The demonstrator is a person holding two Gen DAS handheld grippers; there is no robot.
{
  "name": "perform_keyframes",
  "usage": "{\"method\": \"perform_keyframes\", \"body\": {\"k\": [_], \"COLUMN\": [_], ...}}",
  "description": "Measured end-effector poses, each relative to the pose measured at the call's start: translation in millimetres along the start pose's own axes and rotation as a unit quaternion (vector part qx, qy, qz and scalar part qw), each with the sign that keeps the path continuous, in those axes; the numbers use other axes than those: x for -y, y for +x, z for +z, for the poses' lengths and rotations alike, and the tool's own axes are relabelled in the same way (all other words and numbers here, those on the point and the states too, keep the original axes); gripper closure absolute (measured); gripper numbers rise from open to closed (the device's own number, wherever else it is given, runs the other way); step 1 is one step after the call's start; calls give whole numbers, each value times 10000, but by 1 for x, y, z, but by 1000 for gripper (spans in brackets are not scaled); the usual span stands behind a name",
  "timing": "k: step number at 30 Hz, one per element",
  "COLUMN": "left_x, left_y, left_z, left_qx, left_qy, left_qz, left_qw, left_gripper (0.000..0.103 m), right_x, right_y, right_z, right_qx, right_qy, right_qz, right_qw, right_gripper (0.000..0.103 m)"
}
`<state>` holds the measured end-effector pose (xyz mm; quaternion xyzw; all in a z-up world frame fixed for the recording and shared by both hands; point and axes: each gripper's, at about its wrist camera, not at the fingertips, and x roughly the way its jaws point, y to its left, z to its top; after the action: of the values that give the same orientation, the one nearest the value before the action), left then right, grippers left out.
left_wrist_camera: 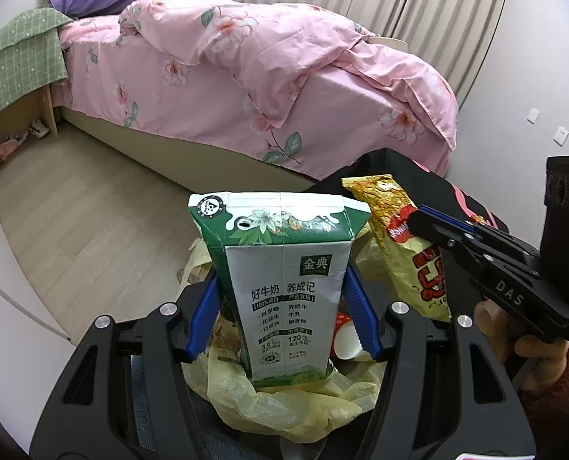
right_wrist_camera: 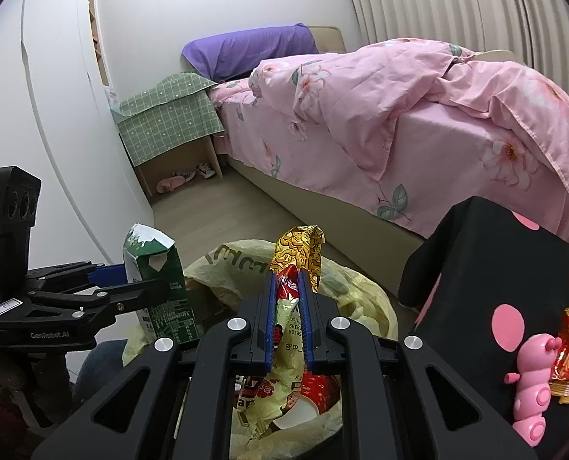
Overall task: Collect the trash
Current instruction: 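Carry the milk carton and yellow wrapper over the yellow trash bag and open both tools, then move both tools back over the table toward the red candy wrapper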
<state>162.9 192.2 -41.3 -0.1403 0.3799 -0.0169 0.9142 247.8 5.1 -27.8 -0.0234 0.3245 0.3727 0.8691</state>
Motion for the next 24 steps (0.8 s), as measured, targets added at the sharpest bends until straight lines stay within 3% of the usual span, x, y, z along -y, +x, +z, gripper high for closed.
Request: {"method": "perform_keyframes", "body": {"k": [2, 4, 7, 14, 19, 24], "left_x": [-6, -10, -11, -6, 19, 72], "left_y": [2, 2, -2, -22, -33, -28], "left_z": [1, 3, 4, 11, 17, 17], "left_qx": [-92, -119, -26, 354, 574, 576], "left_qy": [-149, -256, -290, -469, -260, 330], "left_qz": [-357, -412, -153, 267, 131, -218], "left_qw": [9992, 9988, 9995, 9979, 9979, 9976], "left_gripper": [46, 43, 37, 35, 35, 35], "right_x": [1, 0, 0, 13, 40, 80], "right_y": [3, 5, 6, -18, -64, -117], "right_z": [0, -2, -6, -15, -25, -44], "right_qx": [-91, -146, -283, -256, -16, 218], "right_qy": [55, 61, -48, -122, -83, 36], "right_qz": [20, -11, -134, -565, -998, -1638], "right_qw": [9999, 9999, 9995, 9980, 9950, 9863], "right_gripper": [75, 67, 66, 66, 66, 66]}}
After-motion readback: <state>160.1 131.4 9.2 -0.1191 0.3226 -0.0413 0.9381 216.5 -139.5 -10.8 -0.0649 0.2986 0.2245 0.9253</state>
